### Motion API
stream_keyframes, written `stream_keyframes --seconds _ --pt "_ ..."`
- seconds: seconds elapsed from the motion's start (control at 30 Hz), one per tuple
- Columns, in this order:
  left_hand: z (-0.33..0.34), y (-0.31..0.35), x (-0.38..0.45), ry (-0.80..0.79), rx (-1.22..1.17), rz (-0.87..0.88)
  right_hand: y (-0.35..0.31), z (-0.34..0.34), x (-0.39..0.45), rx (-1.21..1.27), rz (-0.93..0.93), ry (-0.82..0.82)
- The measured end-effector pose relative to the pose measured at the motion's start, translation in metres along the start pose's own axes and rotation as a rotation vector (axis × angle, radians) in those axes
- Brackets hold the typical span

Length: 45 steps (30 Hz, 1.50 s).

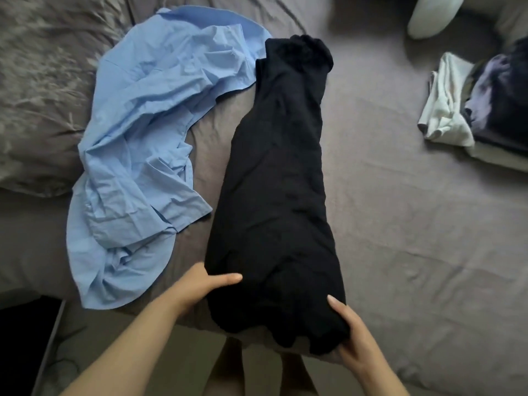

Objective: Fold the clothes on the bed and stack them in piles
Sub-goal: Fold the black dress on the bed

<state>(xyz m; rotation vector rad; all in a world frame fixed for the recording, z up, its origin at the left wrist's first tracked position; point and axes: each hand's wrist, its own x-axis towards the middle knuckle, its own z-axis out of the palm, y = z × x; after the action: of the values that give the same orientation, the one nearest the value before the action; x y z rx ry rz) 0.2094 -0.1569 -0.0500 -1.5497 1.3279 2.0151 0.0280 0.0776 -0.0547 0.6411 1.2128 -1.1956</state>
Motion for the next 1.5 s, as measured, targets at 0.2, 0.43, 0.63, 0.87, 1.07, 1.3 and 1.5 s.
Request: stream_keyframes --seconds 0.2,0.43,0.63,0.87,1.07,1.3,1.5 --pt "0.060 -0.068 -0.012 0.073 -0.108 -0.173 0.000 -0.051 -0.031 -0.346 -0.055 0.226" --pt "0.068 -0.100 -0.005 0.316 0.001 -0.168 0.019 -0.072 -0.016 -0.522 -0.048 0.586" --pt "0.064 -0.087 0.007 0.571 0.528 -0.173 0.028 -0.051 0.001 -1.221 -0.408 0.822" --pt "0.083 0.013 0.056 0.592 1.076 0.657 -0.005 -0.016 0.059 -1.982 -0.944 0.222" --pt "0.086 0.135 0.135 0.381 1.288 0.402 -0.069 0.011 0.081 -1.859 -0.950 0.103" --pt "0.096 0.216 0.197 0.452 0.877 0.212 -0.283 0.137 0.156 -1.117 -0.855 0.389" --pt "0.117 0.188 0.228 0.568 0.995 0.225 -0.369 0.192 0.191 -0.778 -0.549 0.159"
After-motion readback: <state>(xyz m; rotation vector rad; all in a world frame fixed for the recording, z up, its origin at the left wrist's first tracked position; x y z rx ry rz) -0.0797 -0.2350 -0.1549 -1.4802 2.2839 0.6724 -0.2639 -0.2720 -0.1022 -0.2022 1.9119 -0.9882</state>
